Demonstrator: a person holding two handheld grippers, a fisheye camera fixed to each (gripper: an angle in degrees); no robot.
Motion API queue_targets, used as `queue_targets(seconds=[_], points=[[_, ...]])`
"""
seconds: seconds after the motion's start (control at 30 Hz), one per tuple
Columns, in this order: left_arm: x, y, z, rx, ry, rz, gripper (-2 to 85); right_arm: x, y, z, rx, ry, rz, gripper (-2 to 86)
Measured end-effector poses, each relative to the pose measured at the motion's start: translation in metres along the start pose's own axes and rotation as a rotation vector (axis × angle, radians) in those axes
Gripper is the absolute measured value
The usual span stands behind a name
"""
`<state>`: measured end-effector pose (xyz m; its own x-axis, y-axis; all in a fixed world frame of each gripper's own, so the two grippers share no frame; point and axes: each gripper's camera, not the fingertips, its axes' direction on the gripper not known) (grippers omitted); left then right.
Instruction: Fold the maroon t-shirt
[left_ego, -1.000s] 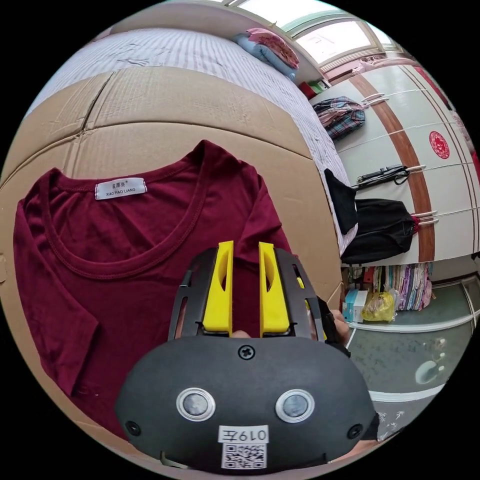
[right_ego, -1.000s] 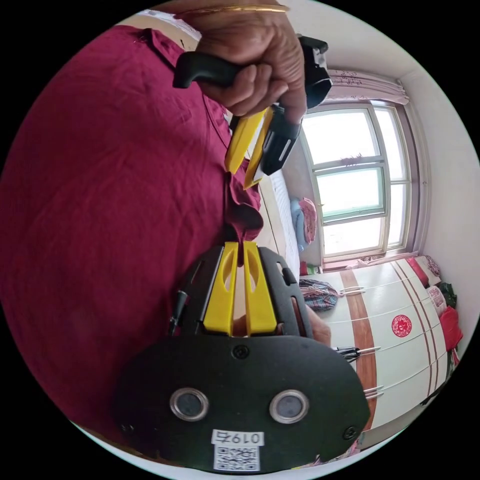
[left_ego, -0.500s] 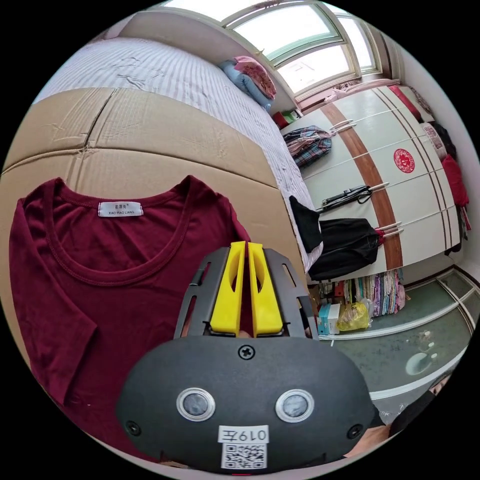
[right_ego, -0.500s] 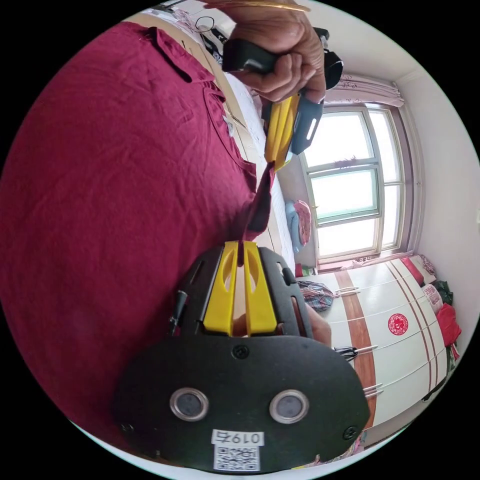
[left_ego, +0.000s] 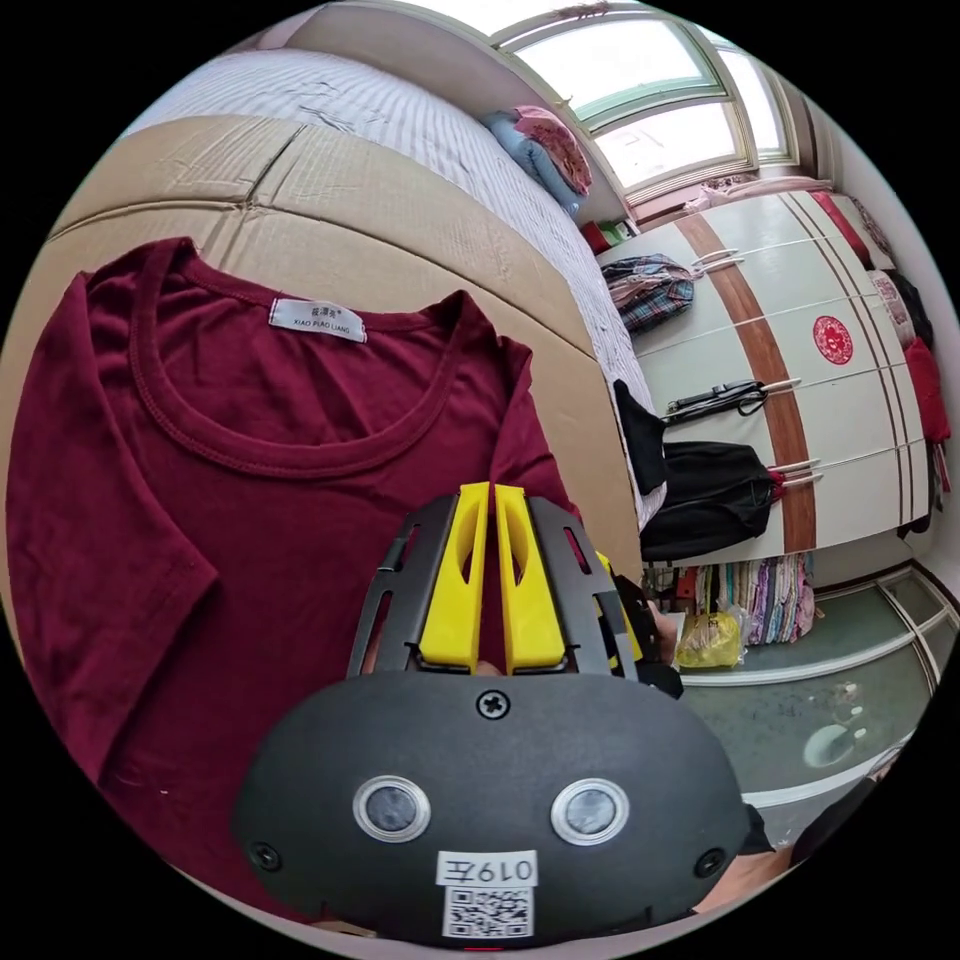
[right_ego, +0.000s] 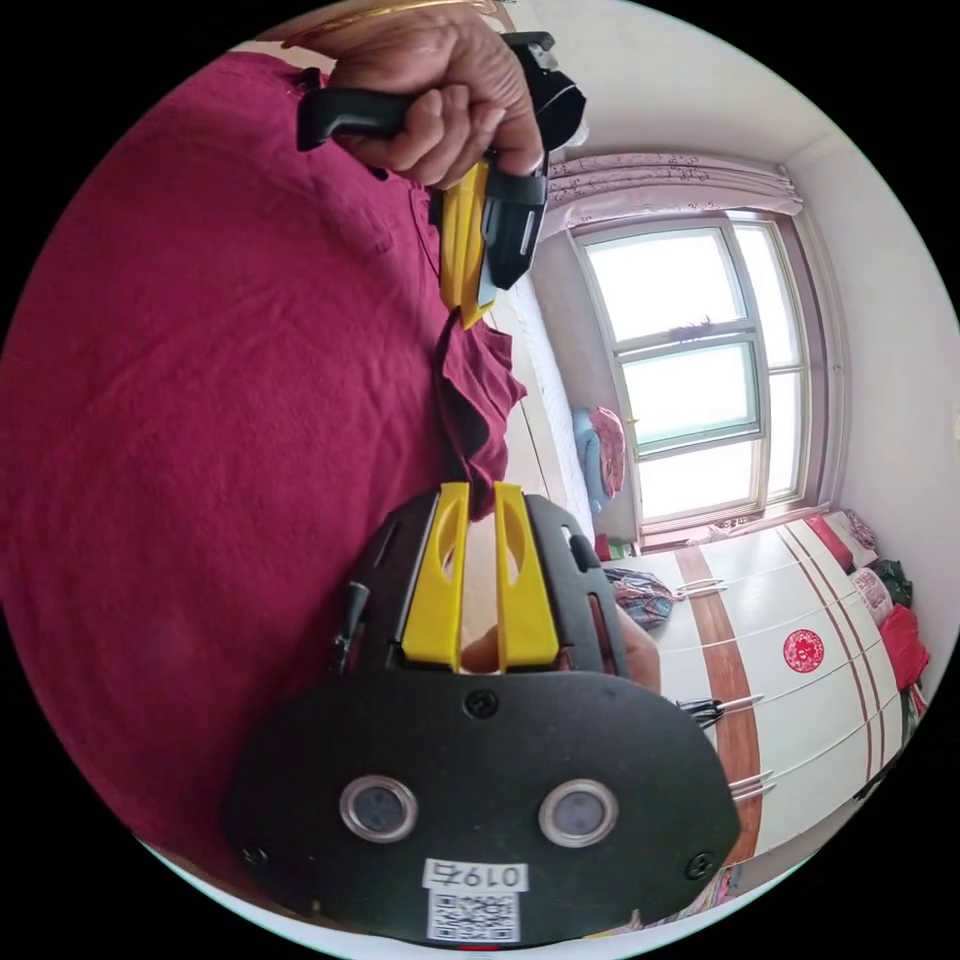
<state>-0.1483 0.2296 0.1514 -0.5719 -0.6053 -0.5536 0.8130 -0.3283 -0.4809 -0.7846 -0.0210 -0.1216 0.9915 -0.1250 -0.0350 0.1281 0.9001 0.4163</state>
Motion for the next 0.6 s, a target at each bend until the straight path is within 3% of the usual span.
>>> queue_targets(seconds=[0.33, 0.6], points=[[0.002, 0.006, -0.001, -0.030, -0.055, 0.013, 1.5, 0.014, 0.024, 0.007, 0.018, -0.068, 0.029, 1.1], [0.024, 0.019, -0.015, 0.021, -0.137, 0.058, 1.5, 0.024, 0.039, 0.007, 0.026, -0.101, 0.019, 4.5]])
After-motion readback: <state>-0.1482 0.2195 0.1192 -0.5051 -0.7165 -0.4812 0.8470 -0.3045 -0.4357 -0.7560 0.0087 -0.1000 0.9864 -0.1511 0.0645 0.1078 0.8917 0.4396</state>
